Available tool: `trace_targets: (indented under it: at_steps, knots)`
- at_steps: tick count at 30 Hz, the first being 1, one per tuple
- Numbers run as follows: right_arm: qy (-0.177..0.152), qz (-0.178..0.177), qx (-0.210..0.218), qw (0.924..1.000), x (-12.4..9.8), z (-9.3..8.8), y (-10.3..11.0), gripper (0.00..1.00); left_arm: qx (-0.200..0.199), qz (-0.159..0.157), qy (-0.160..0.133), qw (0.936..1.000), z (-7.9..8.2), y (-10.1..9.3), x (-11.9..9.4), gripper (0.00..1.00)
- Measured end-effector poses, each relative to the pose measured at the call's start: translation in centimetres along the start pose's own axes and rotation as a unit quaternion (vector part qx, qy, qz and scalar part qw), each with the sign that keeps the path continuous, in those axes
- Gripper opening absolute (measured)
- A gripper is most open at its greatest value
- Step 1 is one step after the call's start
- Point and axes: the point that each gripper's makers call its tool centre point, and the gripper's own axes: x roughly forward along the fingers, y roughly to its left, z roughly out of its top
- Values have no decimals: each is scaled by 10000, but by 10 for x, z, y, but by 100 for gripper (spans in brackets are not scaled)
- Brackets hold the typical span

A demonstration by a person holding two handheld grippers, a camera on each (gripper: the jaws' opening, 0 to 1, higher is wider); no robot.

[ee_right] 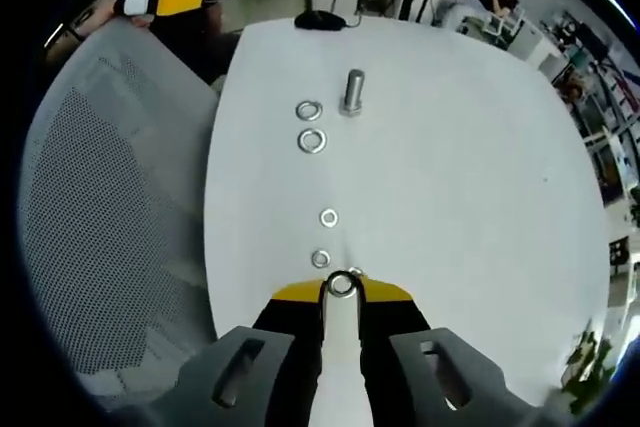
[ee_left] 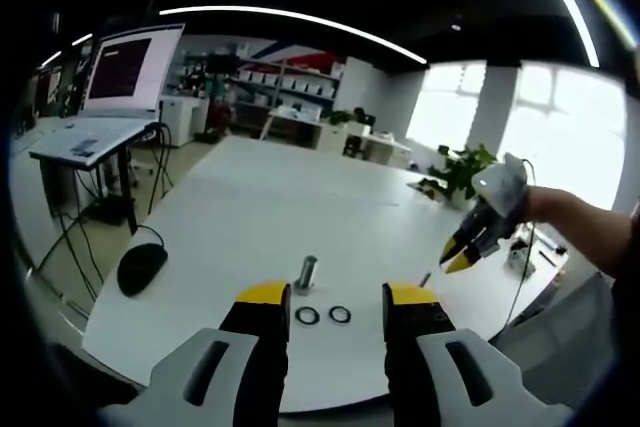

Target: Place the washer onto the threaded stud by aligning its center hole with the stud, sliding it down to the base, and recovering from edge contact or off-axis alignment until the washer reaches the visible bottom stop.

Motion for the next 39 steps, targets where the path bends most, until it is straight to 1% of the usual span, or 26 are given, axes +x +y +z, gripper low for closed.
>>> trace_targets:
  at_steps: [11, 17, 20, 26, 31, 39]
  knots:
    - [5, -170, -227, 9996, 7, 0, -10, 13, -7, 8, 1, 10000, 0, 0, 0, 35]
    - [25, -131, -156, 9998, 16, -6, -8, 13, -1, 6, 6, 10000, 0, 0, 0, 35]
    - [-21, -229, -110, 9997, 17, -7, -10, 13, -4, 6, 4, 10000, 0, 0, 0, 35]
    - [-35, -282, -27, 9996, 19, -11, -12, 13, 0, 1, 9, 10000, 0, 1, 0, 35]
    - [-56, -285, 3, 9996, 24, -10, -12, 13, -5, 2, 5, 10000, 0, 0, 0, 35]
    - [3, -248, -21, 9997, 28, -11, -12, 13, -9, 1, -4, 10000, 0, 0, 0, 35]
